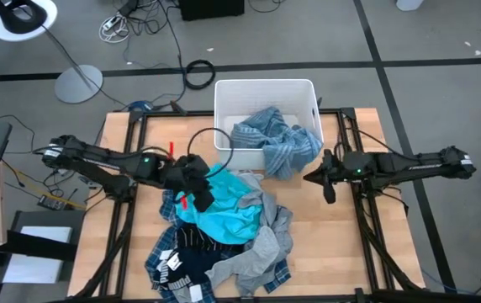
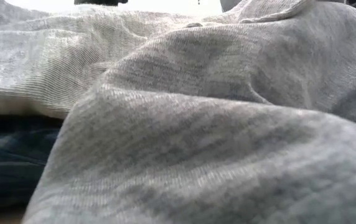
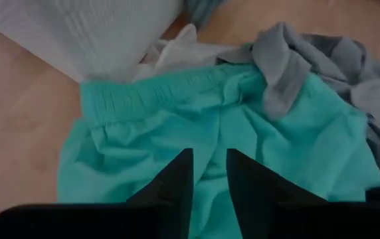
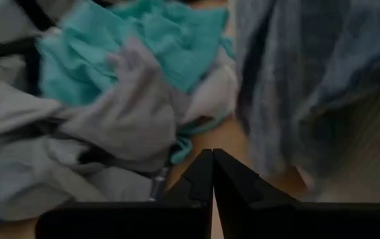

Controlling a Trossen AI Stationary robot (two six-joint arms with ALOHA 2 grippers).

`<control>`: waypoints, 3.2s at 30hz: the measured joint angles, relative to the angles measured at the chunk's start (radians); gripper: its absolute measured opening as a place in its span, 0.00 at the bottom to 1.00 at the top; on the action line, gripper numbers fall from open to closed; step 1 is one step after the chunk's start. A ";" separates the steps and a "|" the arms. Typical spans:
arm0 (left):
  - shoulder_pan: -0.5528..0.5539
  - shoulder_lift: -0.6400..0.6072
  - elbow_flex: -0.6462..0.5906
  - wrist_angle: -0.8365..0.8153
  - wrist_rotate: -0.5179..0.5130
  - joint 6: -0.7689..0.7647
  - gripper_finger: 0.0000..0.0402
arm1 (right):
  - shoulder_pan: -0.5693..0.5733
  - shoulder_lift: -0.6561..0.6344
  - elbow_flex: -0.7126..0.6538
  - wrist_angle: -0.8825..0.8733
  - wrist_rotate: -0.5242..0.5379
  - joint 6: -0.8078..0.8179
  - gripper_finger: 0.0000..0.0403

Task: Sort clothes
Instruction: Put the blue polo shirt into the white laundry bin

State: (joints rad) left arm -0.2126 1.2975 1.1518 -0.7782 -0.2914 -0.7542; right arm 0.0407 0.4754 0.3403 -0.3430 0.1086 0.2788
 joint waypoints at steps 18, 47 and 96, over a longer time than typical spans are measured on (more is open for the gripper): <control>-0.088 -0.379 -0.372 0.092 -0.003 -0.066 0.21 | 0.090 0.501 0.182 0.198 -0.054 0.357 0.03; -0.090 -0.386 -0.371 0.179 -0.091 -0.141 0.21 | 0.153 0.733 0.182 0.239 0.447 0.400 0.43; -0.090 -0.385 -0.370 0.227 -0.098 -0.112 0.21 | -0.332 0.827 0.947 -0.263 0.062 -0.046 0.36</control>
State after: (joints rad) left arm -0.3031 0.9123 0.7815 -0.5516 -0.3889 -0.8665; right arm -0.2916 1.3025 1.2869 -0.6064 0.1707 0.2333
